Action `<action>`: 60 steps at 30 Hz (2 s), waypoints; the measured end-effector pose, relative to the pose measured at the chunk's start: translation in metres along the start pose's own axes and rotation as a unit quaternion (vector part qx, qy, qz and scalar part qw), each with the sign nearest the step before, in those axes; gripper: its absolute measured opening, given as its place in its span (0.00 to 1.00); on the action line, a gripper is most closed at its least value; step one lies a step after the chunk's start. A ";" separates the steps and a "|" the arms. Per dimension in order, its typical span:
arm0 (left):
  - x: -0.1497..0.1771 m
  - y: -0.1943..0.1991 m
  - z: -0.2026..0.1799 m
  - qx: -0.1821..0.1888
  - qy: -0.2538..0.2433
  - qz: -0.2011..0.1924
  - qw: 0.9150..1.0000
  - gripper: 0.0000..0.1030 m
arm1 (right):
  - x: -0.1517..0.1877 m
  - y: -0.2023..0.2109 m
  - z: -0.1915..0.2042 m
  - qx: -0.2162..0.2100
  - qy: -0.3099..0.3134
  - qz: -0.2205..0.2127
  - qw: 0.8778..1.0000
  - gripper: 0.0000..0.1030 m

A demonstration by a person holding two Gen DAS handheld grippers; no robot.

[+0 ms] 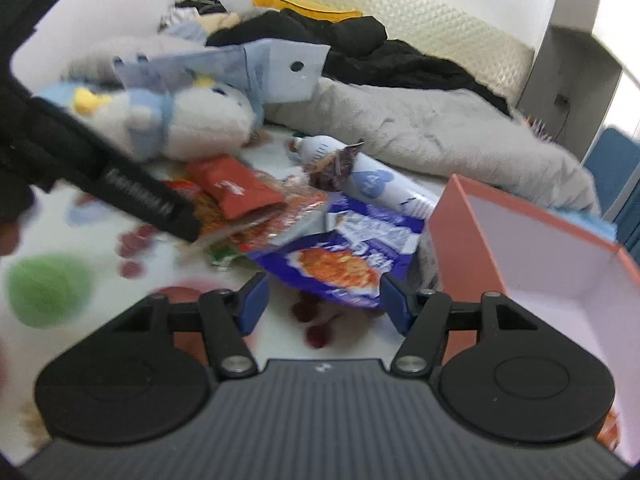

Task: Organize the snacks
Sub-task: 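Withdraw the right tool from the box toward the snack pile, then close the right gripper on the blue spicy-strip bag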

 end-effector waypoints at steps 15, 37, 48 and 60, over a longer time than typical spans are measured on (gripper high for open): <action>0.008 -0.042 -0.002 -0.012 -0.093 0.037 0.995 0.53 | 0.014 -0.043 0.033 0.020 0.178 -0.008 0.984 0.22; 0.032 0.020 -0.014 -0.045 -0.099 0.035 0.993 0.04 | 0.016 0.020 0.012 0.008 0.138 -0.026 0.990 0.02; 0.088 0.065 -0.020 -0.043 -0.061 0.064 0.995 0.04 | 0.051 0.075 0.025 -0.026 0.142 -0.023 0.989 0.03; 0.139 0.082 -0.031 -0.039 -0.031 0.096 0.994 0.04 | 0.092 0.116 0.034 -0.073 0.126 0.005 0.989 0.03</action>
Point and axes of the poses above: each gripper's, at about its wrist camera, not at the fingertips, and y roughly against the way its jaws point, z to its left, x to its underside, the point moved 5 cm from there along -y, roughly the way its jaws point, and after that the axes turned 4 degrees about x, right-handed, at the moved point
